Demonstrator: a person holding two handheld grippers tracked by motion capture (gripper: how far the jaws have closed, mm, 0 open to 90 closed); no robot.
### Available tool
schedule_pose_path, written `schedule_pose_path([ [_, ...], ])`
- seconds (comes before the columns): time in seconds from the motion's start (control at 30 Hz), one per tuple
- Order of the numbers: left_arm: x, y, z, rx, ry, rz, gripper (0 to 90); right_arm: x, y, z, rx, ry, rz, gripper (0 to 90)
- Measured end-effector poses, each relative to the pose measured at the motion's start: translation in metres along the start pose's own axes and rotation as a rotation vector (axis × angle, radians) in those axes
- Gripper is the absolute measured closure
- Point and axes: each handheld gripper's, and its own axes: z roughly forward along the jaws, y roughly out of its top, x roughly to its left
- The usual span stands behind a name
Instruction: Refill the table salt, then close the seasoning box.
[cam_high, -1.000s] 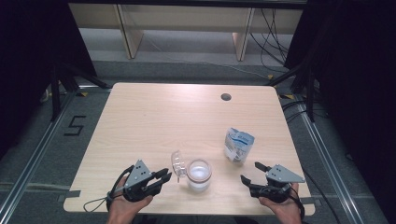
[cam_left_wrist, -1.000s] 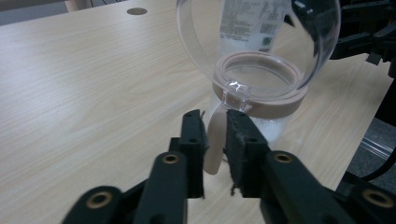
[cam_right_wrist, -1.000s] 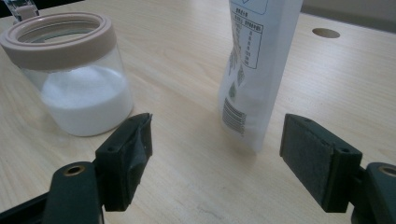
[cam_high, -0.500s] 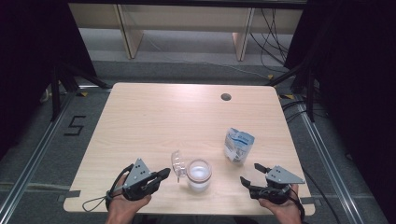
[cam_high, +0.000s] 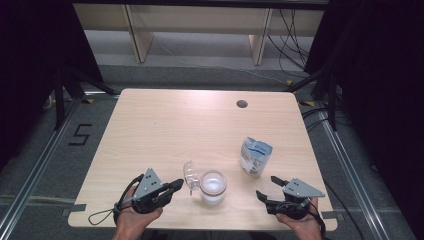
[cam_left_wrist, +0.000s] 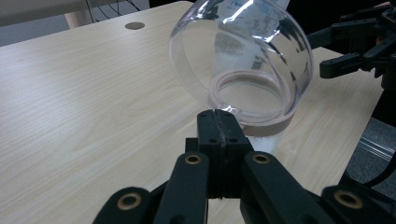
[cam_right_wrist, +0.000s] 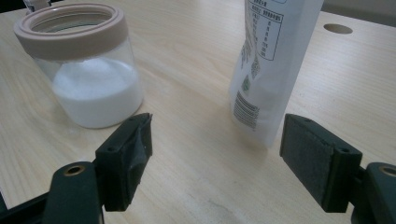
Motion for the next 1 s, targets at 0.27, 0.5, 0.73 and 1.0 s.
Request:
schedule_pose_path([
  [0.27, -0.0025, 0.0029, -0.0011, -0.01, 0.0, 0.002, 89.4, -0.0002, 0.001, 0.0012, -0.007, 0.008, -0.01, 26.0],
  [0.5, -0.0048, 0.0057, -0.0005, -0.005, 0.002, 0.015, 89.4, 0.0005, 0.0013, 0.0022, -0.008, 0.009, -0.007, 26.0],
  [0.73, -0.0076, 0.0082, 0.0049, -0.015, -0.012, 0.023, 89.4, -0.0004, 0.0015, 0.0016, -0.011, -0.003, -0.022, 26.0],
  [1.0, -0.0089, 0.0089, 0.0057, -0.014, -0.007, 0.024, 89.4, 0.0013, 0.0023, 0.0026, -0.002, 0.0, -0.021, 26.0],
])
